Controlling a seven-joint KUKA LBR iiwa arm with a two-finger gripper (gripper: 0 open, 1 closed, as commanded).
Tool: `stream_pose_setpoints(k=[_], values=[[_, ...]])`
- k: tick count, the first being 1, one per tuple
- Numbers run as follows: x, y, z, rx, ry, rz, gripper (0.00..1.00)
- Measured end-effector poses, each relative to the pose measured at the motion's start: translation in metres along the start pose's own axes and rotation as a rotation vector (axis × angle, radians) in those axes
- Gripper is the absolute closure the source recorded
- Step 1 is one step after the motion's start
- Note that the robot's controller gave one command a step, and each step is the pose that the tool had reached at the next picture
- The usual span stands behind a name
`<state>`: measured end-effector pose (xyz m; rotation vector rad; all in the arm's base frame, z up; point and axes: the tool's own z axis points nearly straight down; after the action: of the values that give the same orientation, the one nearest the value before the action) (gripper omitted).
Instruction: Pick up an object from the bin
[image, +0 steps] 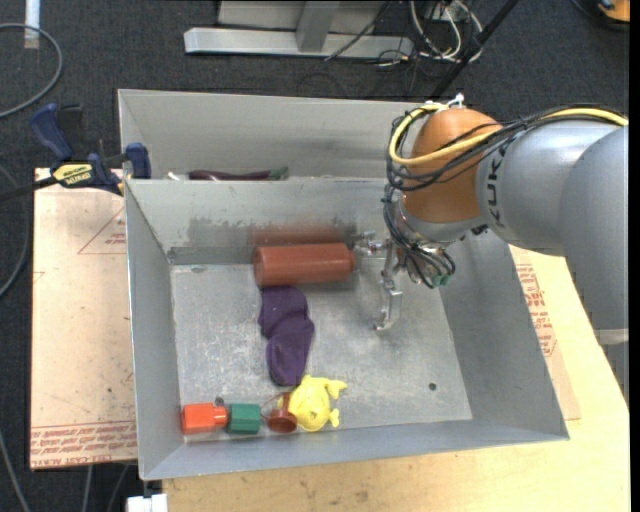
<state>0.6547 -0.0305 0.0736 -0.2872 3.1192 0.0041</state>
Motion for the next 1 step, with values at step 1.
stream_pose_setpoints(k=[1], values=[[-0.0055, 0.0489, -0.0015, 0.002, 0.003, 0.048, 0.00]])
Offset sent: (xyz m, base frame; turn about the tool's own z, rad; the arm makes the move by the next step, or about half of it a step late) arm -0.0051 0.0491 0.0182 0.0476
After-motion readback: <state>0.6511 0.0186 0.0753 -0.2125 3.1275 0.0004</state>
